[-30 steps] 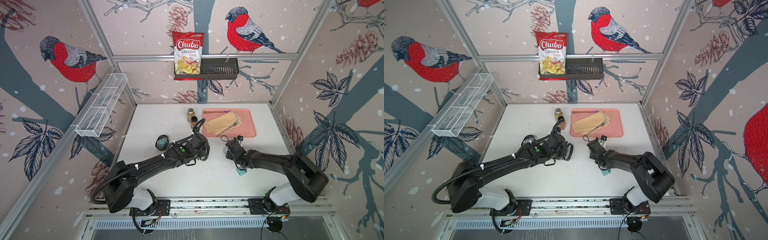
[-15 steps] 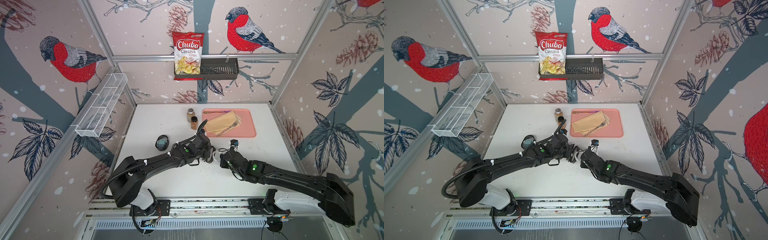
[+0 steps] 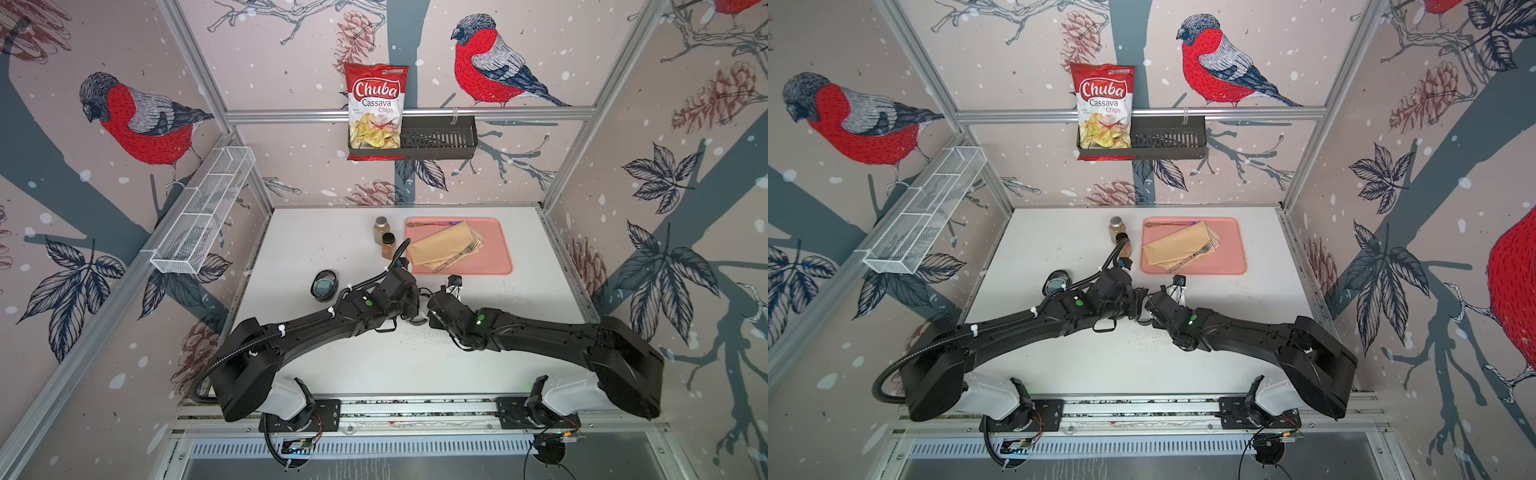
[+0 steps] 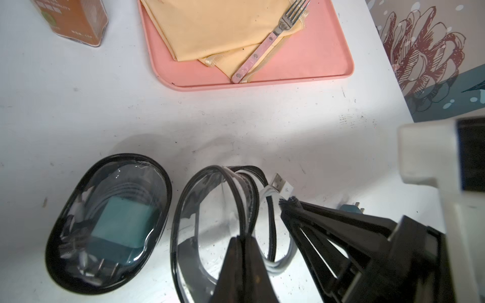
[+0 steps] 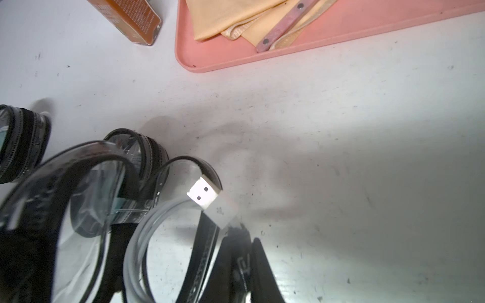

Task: Pack away charging kits
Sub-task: Place the charging cable in the storage bag.

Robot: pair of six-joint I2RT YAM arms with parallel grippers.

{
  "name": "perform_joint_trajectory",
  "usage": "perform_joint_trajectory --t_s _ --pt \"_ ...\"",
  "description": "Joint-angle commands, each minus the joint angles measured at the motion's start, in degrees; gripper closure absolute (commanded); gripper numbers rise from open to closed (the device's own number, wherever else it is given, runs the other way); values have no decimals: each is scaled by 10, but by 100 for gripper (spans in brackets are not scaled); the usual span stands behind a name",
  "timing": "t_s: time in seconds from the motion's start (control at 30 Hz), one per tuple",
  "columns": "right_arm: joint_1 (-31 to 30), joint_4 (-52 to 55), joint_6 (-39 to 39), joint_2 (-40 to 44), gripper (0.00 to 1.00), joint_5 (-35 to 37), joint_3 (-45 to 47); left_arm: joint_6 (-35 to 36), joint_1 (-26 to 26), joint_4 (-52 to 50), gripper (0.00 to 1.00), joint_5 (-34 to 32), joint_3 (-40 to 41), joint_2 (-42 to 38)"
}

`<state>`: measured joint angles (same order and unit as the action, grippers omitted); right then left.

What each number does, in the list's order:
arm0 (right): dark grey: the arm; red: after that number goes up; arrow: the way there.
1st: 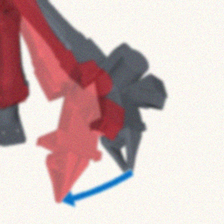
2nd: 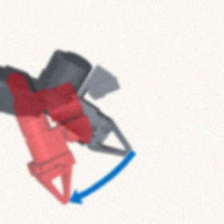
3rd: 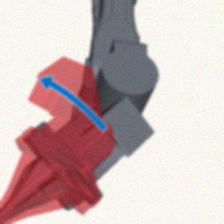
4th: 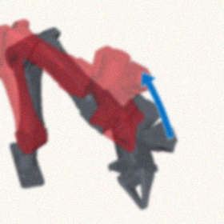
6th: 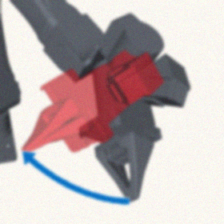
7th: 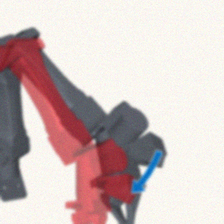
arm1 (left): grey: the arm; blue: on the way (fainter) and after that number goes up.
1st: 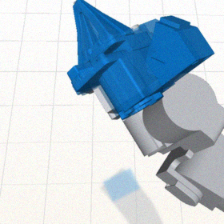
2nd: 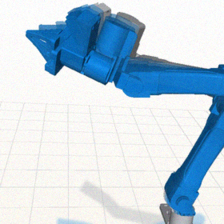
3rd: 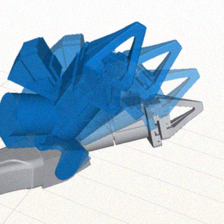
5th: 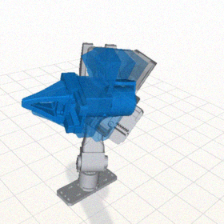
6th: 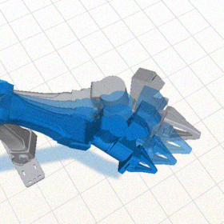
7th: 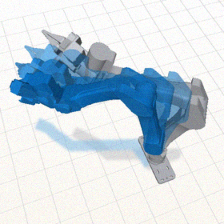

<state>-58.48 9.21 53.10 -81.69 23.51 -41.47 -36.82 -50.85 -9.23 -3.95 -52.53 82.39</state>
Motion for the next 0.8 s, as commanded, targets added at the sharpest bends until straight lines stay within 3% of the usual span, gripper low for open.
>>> perform_joint_trajectory --t_s 0.0,0.27,0.5,0.67,0.77 --pt "1 -17 5 -5 100 0 0 12 0 44 100 25 5 -8" --pt "-4 -22 -1 -25 100 -6 -17 24 -1 84 100 111 6 16" --pt "-1 -29 -4 -41 100 -23 -23 25 -1 84 100 112 4 23" --pt "4 -54 -10 -16 87 -49 -4 25 -1 87 100 111 6 25" --pt "5 -56 -11 -4 85 -57 2 23 -1 88 100 115 5 28"
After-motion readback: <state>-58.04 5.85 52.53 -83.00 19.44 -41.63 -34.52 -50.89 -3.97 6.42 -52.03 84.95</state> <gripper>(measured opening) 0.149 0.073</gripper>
